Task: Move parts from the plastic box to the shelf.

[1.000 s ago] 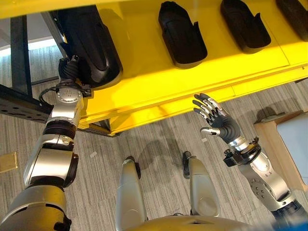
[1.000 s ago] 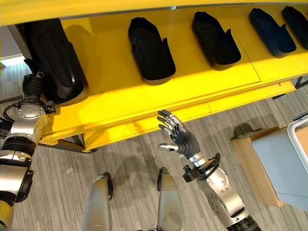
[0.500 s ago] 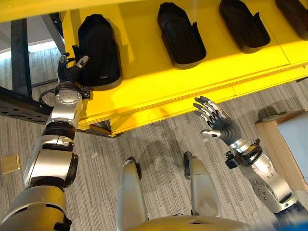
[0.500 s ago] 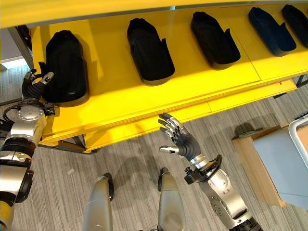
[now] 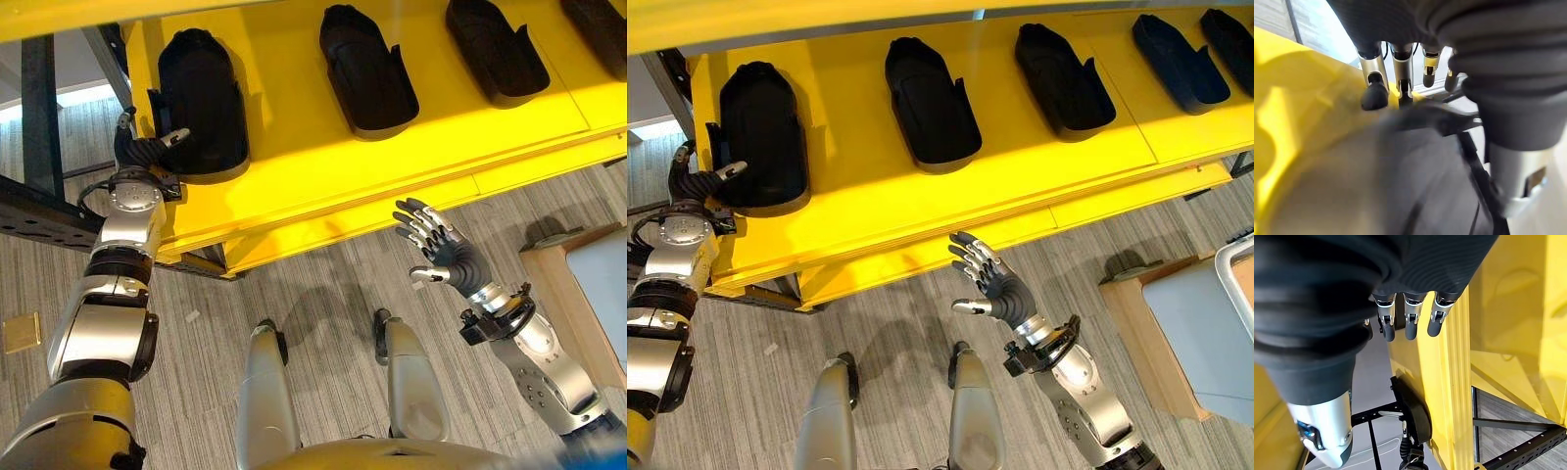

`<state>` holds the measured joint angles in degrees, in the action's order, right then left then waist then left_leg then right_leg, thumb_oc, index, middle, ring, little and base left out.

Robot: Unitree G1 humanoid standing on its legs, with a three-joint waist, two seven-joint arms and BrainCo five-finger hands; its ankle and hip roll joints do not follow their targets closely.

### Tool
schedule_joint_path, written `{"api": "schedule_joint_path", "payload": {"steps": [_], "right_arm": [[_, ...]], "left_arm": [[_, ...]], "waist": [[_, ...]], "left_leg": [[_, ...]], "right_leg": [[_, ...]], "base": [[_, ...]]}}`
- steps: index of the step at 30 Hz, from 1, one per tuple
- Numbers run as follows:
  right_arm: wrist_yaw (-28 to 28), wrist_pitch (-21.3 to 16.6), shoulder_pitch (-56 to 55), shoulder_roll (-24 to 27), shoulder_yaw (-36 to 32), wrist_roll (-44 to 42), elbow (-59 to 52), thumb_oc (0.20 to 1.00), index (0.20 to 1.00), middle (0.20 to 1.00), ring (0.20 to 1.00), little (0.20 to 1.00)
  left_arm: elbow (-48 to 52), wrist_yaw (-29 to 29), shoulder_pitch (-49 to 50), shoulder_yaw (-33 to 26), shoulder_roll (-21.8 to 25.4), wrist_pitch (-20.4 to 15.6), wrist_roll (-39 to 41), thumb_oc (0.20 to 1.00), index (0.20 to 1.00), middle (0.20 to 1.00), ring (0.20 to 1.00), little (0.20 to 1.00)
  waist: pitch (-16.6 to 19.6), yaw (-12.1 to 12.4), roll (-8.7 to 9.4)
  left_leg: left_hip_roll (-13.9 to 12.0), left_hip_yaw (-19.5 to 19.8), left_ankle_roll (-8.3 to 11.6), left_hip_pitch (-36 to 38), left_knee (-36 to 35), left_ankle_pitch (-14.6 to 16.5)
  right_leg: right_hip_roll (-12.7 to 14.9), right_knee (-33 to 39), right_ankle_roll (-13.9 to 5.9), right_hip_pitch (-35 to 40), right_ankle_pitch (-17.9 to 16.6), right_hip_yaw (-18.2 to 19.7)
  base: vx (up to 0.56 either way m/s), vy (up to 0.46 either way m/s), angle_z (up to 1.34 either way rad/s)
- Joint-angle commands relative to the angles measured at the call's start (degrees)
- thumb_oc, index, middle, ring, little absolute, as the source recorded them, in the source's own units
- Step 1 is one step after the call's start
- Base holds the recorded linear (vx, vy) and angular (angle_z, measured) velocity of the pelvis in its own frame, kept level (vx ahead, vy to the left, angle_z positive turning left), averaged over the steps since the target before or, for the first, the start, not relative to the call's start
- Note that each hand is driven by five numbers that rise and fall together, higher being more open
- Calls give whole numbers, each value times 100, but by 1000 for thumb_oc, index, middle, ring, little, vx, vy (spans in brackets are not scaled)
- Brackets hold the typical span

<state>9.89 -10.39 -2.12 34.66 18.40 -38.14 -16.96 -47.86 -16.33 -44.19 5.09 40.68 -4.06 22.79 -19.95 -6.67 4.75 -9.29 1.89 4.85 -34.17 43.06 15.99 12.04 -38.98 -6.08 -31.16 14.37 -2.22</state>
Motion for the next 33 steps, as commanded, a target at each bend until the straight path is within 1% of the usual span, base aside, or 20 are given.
{"api": "schedule_joint_path", "payload": {"steps": [1,4,7,12,19,26,33], "right_arm": [[-11,-246,-126,-32,-220,-183,-362,1000,1000,1000,1000,1000],[-40,-263,-117,-39,-221,-160,-353,1000,1000,1000,1000,1000],[-91,-273,-121,-68,-235,-134,-346,1000,1000,1000,1000,1000],[-143,-260,-128,-83,-253,-109,-352,1000,1000,1000,1000,1000],[-182,-257,-93,-95,-258,-84,-341,1000,1000,1000,1000,1000],[-183,-231,-62,-65,-242,-59,-323,1000,1000,1000,1000,1000],[-212,-254,-84,-79,-301,-60,-333,1000,1000,1000,1000,1000]], "left_arm": [[13,-79,553,-262,-73,-294,445,1000,1000,1000,1000,1000],[297,-81,763,-313,-182,-381,623,1000,1000,1000,1000,1000],[758,-115,1111,-408,-419,-524,878,1000,1000,1000,1000,1000],[1112,-89,1413,-443,-621,-609,1066,1000,1000,1000,1000,1000],[1450,-88,1674,-493,-790,-656,1114,1000,1000,1000,1000,1000],[1532,-71,1664,-426,-871,-666,1111,1000,1000,1000,1000,1000],[2009,-43,1731,-298,-1057,-756,1111,1000,1000,1000,1000,1000]], "waist": [[247,230,18],[259,234,8],[267,243,2],[266,244,-5],[261,257,-8],[254,245,-7],[254,234,-6]], "left_leg": [[-306,218,114,167,-280,-367],[-309,209,114,201,-310,-373],[-298,212,113,253,-324,-369],[-296,213,109,278,-332,-371],[-298,205,105,318,-354,-378],[-294,194,111,330,-347,-375],[-301,186,117,348,-376,-388]], "right_leg": [[107,167,-74,-26,-712,189],[99,198,-74,13,-712,190],[113,223,-73,74,-712,190],[114,234,-67,96,-724,194],[110,253,-64,130,-745,205],[117,228,-56,126,-735,213],[99,237,-55,125,-742,220]], "base": [[0,0,0],[0,0,0],[0,0,0],[0,0,0],[0,0,0],[0,0,0],[0,0,0]]}}
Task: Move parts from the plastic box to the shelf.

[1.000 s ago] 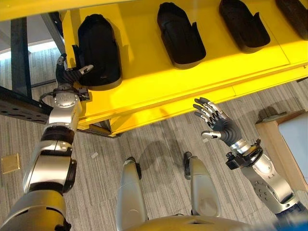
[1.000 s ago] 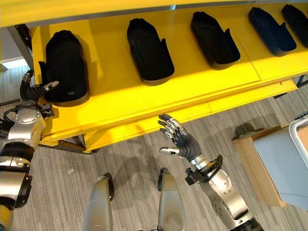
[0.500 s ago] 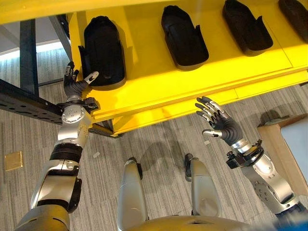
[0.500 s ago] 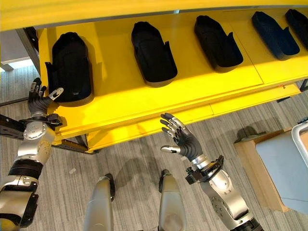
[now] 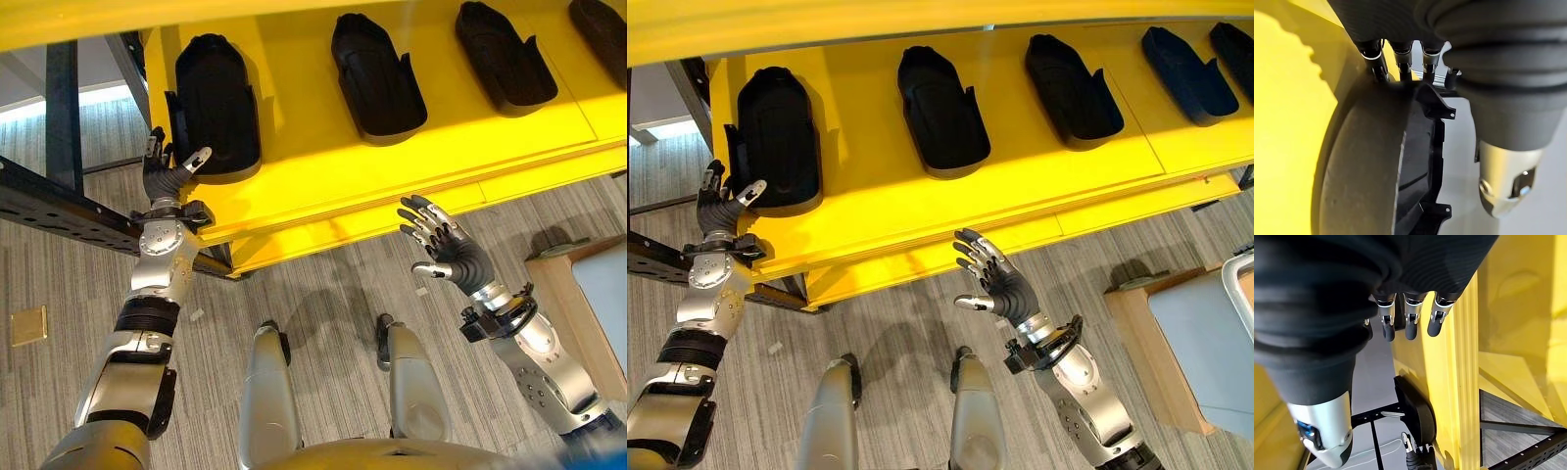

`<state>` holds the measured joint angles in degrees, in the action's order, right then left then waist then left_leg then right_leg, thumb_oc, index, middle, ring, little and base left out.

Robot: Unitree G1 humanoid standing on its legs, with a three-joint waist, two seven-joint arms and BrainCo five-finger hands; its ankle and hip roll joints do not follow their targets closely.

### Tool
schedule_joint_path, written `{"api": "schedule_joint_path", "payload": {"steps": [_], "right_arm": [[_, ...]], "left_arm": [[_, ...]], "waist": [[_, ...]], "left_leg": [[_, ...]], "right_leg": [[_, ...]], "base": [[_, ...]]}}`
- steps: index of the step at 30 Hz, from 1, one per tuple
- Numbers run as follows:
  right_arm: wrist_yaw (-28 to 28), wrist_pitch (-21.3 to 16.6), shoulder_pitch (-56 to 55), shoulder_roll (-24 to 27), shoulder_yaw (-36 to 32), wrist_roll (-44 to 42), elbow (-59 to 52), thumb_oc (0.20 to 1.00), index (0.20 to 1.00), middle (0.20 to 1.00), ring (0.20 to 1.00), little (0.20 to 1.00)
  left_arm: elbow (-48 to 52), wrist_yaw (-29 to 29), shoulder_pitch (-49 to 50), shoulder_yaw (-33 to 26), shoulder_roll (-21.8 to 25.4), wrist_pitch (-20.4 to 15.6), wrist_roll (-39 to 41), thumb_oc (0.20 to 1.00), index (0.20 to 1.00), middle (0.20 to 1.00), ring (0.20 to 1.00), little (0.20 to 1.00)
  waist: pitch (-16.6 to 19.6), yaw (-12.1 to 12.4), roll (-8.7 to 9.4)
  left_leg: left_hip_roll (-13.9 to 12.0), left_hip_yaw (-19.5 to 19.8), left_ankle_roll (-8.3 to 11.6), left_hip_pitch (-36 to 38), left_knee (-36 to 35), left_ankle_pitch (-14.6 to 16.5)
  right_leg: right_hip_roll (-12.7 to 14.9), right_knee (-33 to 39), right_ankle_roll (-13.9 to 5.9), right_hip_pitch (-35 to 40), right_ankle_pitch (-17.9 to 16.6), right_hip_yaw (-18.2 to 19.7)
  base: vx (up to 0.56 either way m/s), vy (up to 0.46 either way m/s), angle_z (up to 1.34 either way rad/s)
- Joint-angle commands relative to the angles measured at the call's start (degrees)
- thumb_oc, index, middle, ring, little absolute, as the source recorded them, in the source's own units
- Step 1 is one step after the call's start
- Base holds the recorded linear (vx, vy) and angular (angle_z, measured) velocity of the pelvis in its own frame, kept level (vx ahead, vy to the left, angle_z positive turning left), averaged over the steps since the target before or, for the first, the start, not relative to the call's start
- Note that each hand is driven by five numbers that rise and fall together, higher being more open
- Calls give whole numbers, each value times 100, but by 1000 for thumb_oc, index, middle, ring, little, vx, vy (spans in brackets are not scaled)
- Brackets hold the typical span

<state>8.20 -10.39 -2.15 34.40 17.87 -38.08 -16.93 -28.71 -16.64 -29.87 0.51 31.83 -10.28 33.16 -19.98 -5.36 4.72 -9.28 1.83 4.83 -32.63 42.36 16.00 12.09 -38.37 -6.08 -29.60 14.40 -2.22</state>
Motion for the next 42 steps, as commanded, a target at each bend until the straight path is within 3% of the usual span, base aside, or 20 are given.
{"api": "schedule_joint_path", "payload": {"steps": [1,24,42], "right_arm": [[-40,-249,-82,-53,-257,-68,-331,1000,1000,1000,1000,1000],[-33,-227,-130,-62,-343,-38,-286,1000,1000,1000,1000,1000],[12,-301,-132,-81,-532,39,-286,1000,1000,1000,1000,1000]], "left_arm": [[140,-5,307,167,-175,-138,62,1000,1000,1000,1000,1000],[876,108,646,232,-290,-197,11,1000,1000,1000,1000,1000],[1775,109,1932,-838,39,-409,0,1000,1000,1000,1000,1000]], "waist": [[260,103,-4],[241,130,-18],[212,288,-88]], "left_leg": [[-304,196,119,190,-301,-389],[-296,208,113,177,-271,-411],[-244,201,82,173,-255,-412]], "right_leg": [[93,172,-54,-32,-745,222],[86,93,-36,-48,-736,228],[119,63,-26,-31,-730,214]], "base": [[0,0,0],[0,0,0],[0,0,0]]}}
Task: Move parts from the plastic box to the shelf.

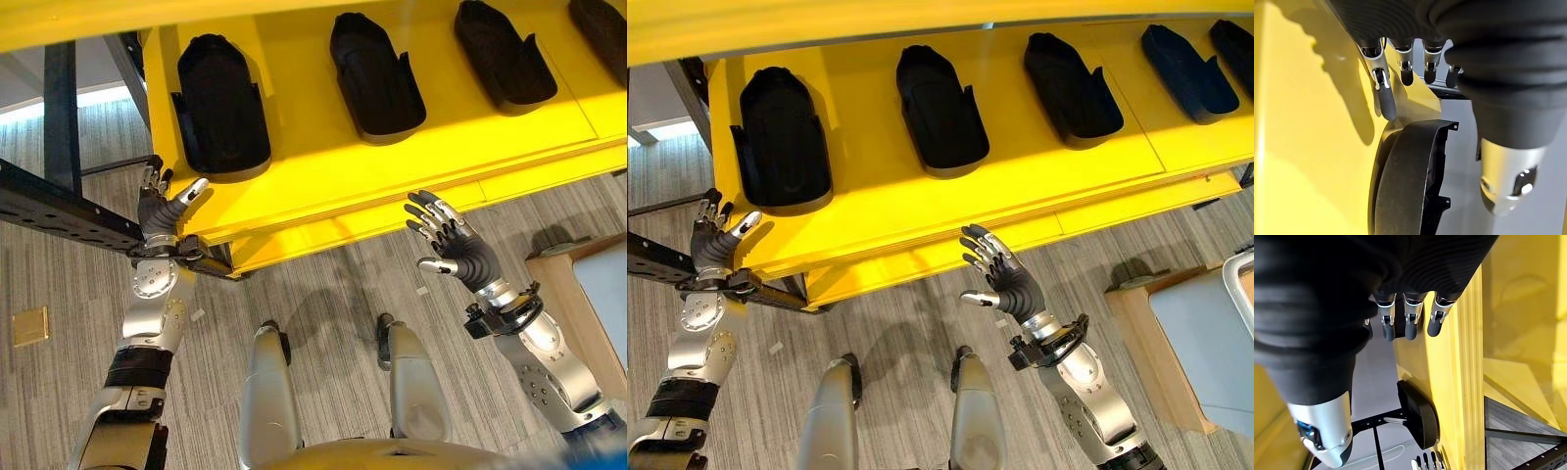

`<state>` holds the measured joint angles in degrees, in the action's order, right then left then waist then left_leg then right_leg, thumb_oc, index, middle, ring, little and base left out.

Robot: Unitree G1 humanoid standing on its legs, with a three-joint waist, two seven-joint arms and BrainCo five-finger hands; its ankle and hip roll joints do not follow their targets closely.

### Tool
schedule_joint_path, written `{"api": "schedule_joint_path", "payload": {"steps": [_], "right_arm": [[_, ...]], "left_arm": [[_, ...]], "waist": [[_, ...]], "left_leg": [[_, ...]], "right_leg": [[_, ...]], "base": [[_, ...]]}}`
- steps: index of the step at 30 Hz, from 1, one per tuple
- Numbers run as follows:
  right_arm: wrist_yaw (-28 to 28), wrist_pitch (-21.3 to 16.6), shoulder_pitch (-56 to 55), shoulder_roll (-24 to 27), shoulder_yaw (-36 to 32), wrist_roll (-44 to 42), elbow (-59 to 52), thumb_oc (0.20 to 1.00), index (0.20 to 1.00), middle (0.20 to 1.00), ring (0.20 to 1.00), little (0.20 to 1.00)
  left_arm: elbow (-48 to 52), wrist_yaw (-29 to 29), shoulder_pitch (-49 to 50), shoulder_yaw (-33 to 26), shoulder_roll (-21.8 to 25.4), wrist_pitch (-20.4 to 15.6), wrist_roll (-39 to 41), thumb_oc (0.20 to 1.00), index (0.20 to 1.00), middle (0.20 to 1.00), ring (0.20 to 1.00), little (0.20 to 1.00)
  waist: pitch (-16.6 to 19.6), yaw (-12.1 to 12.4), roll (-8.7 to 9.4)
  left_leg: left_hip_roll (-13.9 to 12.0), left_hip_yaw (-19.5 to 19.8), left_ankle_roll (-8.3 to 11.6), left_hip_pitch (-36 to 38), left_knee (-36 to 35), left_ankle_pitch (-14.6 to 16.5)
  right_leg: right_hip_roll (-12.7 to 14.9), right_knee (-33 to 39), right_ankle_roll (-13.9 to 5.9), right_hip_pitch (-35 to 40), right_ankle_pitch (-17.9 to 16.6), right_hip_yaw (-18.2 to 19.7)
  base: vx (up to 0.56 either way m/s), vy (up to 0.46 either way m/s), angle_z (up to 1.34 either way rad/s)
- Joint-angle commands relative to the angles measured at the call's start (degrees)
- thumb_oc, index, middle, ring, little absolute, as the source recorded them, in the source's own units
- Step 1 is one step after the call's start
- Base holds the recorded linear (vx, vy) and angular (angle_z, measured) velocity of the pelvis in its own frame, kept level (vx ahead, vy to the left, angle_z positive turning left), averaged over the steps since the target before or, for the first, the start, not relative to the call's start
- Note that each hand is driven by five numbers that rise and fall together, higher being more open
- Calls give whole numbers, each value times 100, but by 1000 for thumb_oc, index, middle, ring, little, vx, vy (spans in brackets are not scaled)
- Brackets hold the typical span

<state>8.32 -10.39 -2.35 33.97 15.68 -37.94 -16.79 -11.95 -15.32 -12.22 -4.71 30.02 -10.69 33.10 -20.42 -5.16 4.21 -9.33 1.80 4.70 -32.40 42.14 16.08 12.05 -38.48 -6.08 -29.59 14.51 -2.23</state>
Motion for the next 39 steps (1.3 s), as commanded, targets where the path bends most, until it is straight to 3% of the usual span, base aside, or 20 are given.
{"api": "schedule_joint_path", "payload": {"steps": [1,8,11,19,26,28,31,32,39], "right_arm": [[3,-299,-111,-39,-330,24,-306,1000,1000,1000,1000,1000],[4,-342,-113,-48,-485,105,-315,1000,1000,1000,1000,1000],[30,-405,-205,-35,-651,88,-413,1000,1000,1000,1000,1000],[102,-572,-294,-1,-820,144,-439,1000,1000,1000,1000,1000],[105,-607,-410,-70,-769,291,-10,1000,1000,1000,1000,1000],[135,-544,-582,-138,-709,480,436,1000,1000,1000,1000,1000],[143,-501,-711,-177,-692,575,679,1000,1000,1000,1000,1000],[87,-433,-758,-265,-627,655,1013,1000,1000,1000,1000,1000],[14,-302,-627,-522,-387,606,1446,1000,1000,1000,1000,1000]], "left_arm": [[212,-12,218,-342,230,-379,-2,1000,1000,1000,1000,1000],[1347,216,752,-528,210,-530,27,1000,1000,1000,1000,1000],[2460,624,1548,-677,163,-682,221,1000,1000,1000,1000,1000],[3535,1414,2675,-676,34,-889,800,1000,1000,1000,1000,1000],[3291,2140,3004,107,79,-665,1256,1000,1000,1000,1000,1000],[2811,2349,3110,370,46,-599,1018,1000,1000,1000,1000,1000],[2421,2458,3149,549,-92,-535,946,1000,1000,1000,1000,1000],[2028,2469,3197,705,-231,-485,788,1000,1000,1000,1000,1000],[1288,2477,3023,1036,-509,-381,594,1000,1000,1000,1000,1000]], "waist": [[258,273,-38],[249,336,-64],[237,394,-71],[287,498,-117],[513,501,-249],[906,469,-340],[1135,427,-377],[1366,408,-407],[1786,371,-349]], "left_leg": [[-236,206,93,151,-235,-420],[-211,217,75,227,-307,-433],[-217,224,89,401,-498,-493],[-307,283,153,962,-1179,-805],[-443,265,205,1787,-2362,-1327],[-467,142,234,2459,-3366,-1687],[-483,67,238,2745,-3802,-1858],[-447,34,232,2935,-4097,-1947],[-309,-84,210,3252,-4502,-1997]], "right_leg": [[124,71,-27,-35,-742,211],[125,111,-23,26,-751,198],[113,226,-23,193,-773,166],[14,706,-26,813,-853,-4],[-163,1546,-86,1590,-952,-338],[-190,2284,-163,2139,-1112,-514],[-155,2762,-188,2474,-1264,-598],[-116,3209,-219,2723,-1412,-623],[32,3724,-334,3037,-1687,-651]], "base": [[0,0,0],[0,1,1],[3,-12,0],[42,-66,7],[109,-68,7],[237,0,15],[138,44,9],[120,61,12],[49,73,2]]}}
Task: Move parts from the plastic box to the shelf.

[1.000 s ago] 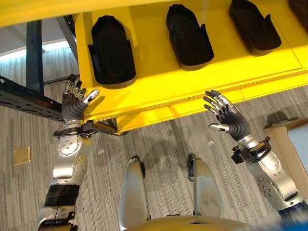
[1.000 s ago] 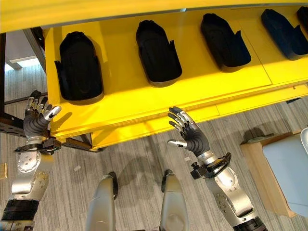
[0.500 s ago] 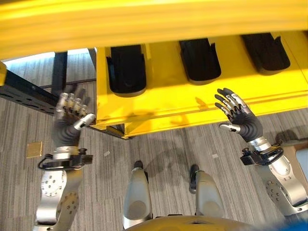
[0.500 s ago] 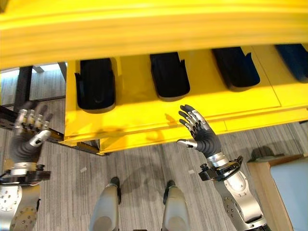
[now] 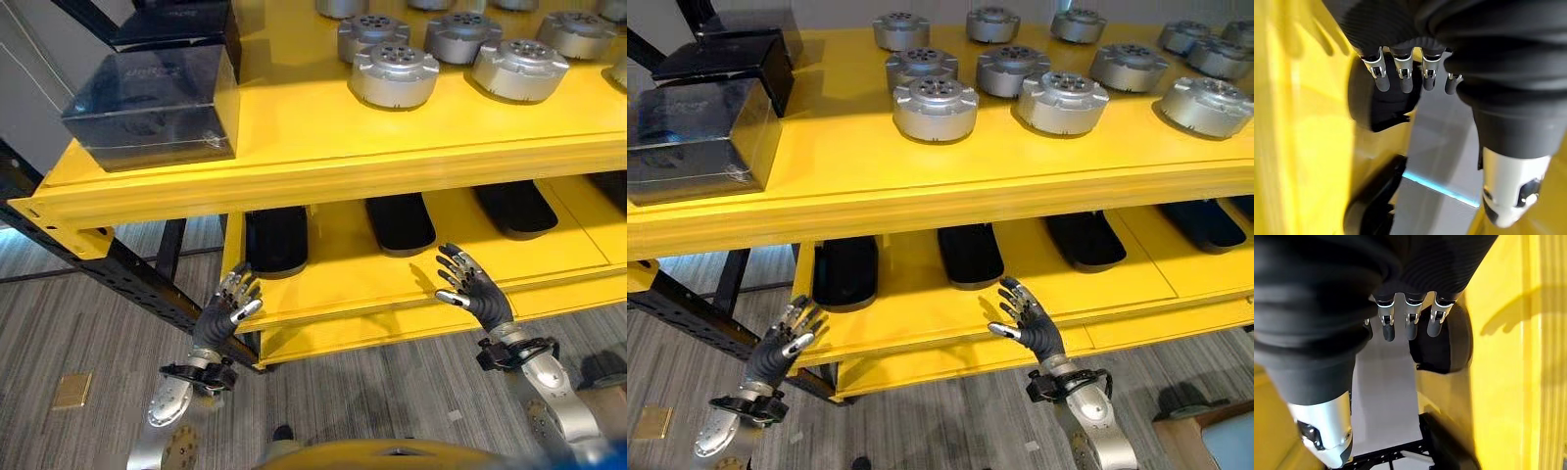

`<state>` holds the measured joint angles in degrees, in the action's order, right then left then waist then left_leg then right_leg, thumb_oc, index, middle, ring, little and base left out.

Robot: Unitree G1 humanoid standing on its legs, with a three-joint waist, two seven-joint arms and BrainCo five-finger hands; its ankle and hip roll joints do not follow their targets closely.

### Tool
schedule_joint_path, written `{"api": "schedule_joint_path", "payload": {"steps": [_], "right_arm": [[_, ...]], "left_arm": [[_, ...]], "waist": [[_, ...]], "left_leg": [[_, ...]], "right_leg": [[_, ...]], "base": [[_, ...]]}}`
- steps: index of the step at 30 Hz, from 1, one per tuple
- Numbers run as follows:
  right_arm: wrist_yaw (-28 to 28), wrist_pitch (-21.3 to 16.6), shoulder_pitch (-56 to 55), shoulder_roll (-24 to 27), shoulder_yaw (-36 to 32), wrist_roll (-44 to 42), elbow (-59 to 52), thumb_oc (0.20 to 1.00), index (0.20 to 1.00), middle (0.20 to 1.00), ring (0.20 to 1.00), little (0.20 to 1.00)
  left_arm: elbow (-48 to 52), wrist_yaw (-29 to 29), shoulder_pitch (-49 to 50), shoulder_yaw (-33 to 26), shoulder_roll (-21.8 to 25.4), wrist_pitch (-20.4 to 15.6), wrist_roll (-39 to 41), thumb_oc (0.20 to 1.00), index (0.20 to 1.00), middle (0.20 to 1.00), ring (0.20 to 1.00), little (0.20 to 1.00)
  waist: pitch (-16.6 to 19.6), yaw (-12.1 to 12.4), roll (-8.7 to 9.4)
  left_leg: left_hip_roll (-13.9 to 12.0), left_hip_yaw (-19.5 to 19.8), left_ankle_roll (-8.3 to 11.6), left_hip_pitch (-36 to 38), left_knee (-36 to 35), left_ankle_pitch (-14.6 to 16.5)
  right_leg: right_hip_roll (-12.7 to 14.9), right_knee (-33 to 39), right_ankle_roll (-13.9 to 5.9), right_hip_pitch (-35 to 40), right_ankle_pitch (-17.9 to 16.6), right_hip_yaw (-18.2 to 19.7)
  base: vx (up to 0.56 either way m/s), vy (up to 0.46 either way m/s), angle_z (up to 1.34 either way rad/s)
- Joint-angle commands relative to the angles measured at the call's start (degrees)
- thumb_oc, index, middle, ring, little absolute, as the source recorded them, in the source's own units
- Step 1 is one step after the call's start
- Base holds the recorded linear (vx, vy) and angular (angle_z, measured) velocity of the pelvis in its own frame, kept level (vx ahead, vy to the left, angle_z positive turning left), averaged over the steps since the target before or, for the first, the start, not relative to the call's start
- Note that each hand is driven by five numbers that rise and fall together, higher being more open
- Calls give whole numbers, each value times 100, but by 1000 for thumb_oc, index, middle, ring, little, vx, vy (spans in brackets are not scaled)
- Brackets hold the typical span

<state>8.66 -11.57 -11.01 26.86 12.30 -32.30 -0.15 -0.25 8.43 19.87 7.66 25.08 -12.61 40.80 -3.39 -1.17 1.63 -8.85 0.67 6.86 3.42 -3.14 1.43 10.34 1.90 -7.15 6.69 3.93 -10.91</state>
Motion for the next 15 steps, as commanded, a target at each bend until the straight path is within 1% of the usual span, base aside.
{"api": "schedule_joint_path", "payload": {"steps": [1,8,15], "right_arm": [[-39,-171,310,141,15,50,-152,1000,1000,1000,1000,1000],[-42,-136,460,-32,236,46,-61,1000,1000,1000,1000,1000],[-41,-108,383,-97,280,41,-57,1000,1000,1000,1000,1000]], "left_arm": [[57,112,-235,-150,-60,-186,-190,1000,1000,1000,1000,1000],[-114,-31,-318,-228,-147,-241,-339,1000,1000,1000,1000,1000],[-92,-130,-320,-247,-207,-258,-456,1000,1000,1000,1000,1000]], "waist": [[155,-27,-56],[244,11,70],[227,4,103]], "left_leg": [[-299,-1,-26,-301,-2,-500],[-202,-157,-109,-181,80,-349],[-188,-233,-132,-48,107,-291]], "right_leg": [[241,-251,-246,-590,-679,268],[348,-206,-316,-574,-787,454],[362,-207,-331,-498,-767,530]], "base": [[-7,85,1],[4,42,-9],[28,8,-7]]}}
